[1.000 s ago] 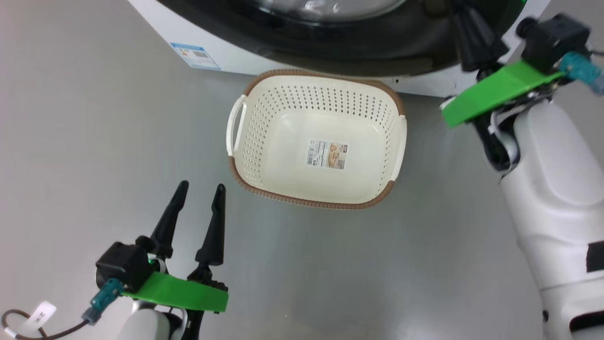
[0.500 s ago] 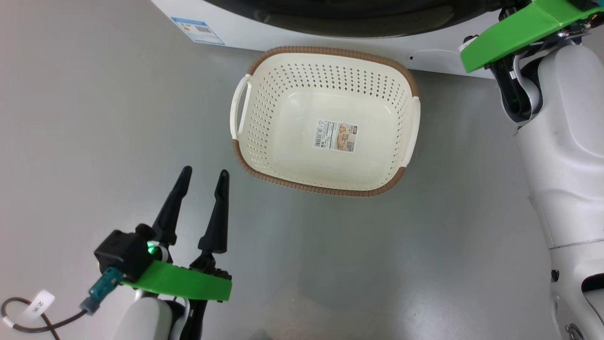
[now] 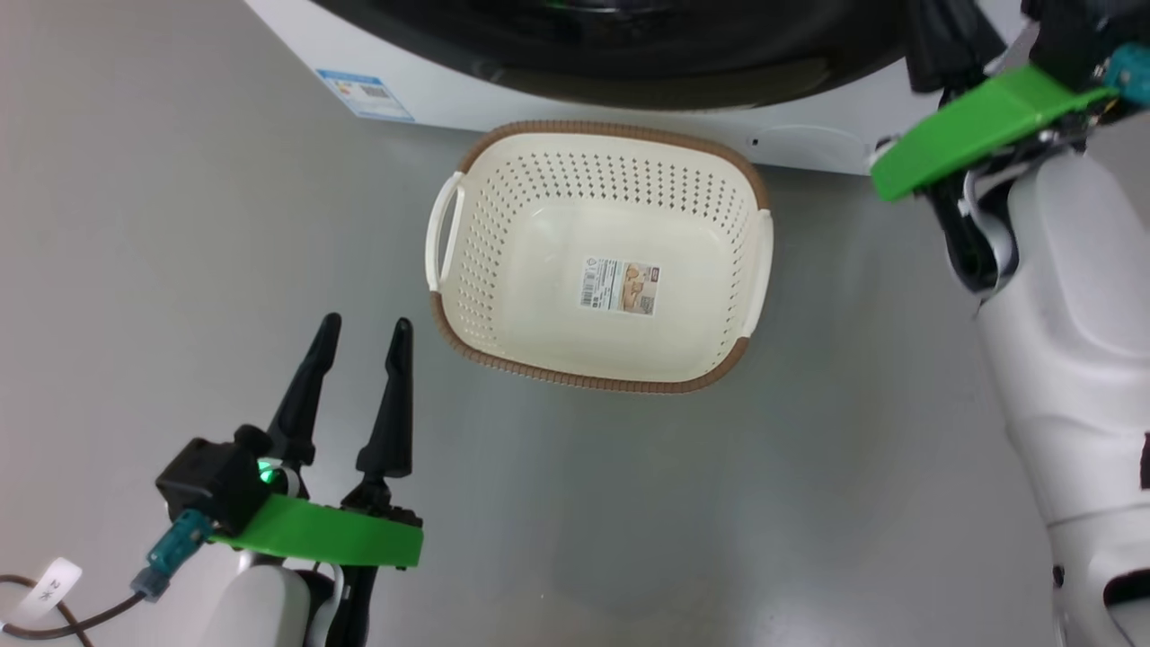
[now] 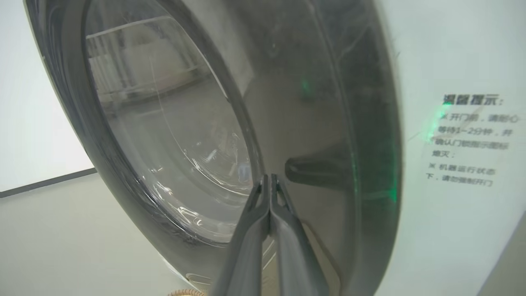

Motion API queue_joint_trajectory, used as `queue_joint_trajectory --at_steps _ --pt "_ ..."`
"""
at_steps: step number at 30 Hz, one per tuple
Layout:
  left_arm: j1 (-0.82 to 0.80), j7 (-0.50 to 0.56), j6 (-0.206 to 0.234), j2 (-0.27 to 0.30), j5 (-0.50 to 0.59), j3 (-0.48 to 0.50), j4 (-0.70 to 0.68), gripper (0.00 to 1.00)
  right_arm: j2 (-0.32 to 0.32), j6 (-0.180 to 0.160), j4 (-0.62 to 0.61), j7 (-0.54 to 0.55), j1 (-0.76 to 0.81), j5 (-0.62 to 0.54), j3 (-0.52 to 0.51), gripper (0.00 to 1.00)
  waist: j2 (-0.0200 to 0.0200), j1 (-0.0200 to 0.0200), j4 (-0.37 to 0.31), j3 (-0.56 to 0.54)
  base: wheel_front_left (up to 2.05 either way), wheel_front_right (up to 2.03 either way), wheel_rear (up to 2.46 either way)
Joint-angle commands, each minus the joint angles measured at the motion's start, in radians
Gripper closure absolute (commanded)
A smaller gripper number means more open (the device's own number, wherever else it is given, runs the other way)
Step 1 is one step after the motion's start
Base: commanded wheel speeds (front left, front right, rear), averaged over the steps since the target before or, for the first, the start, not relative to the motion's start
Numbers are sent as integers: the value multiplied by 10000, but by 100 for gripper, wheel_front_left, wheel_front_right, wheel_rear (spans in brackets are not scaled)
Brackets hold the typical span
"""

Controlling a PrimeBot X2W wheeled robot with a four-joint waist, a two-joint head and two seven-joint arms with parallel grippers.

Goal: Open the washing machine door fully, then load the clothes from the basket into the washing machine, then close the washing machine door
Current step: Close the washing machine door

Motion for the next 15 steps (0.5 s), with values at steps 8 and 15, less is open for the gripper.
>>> queue_joint_trajectory --at_steps 8,15 --pt "432 -80 -31 238 412 829 -260 0 411 -55 -859 -46 1681 495 385 0 -1 0 -669 -901 0 0 0" --pt "800 -80 -31 367 618 1123 -281 0 550 -55 -1501 -46 3071 350 224 0 -1 0 -1167 -1595 0 0 0"
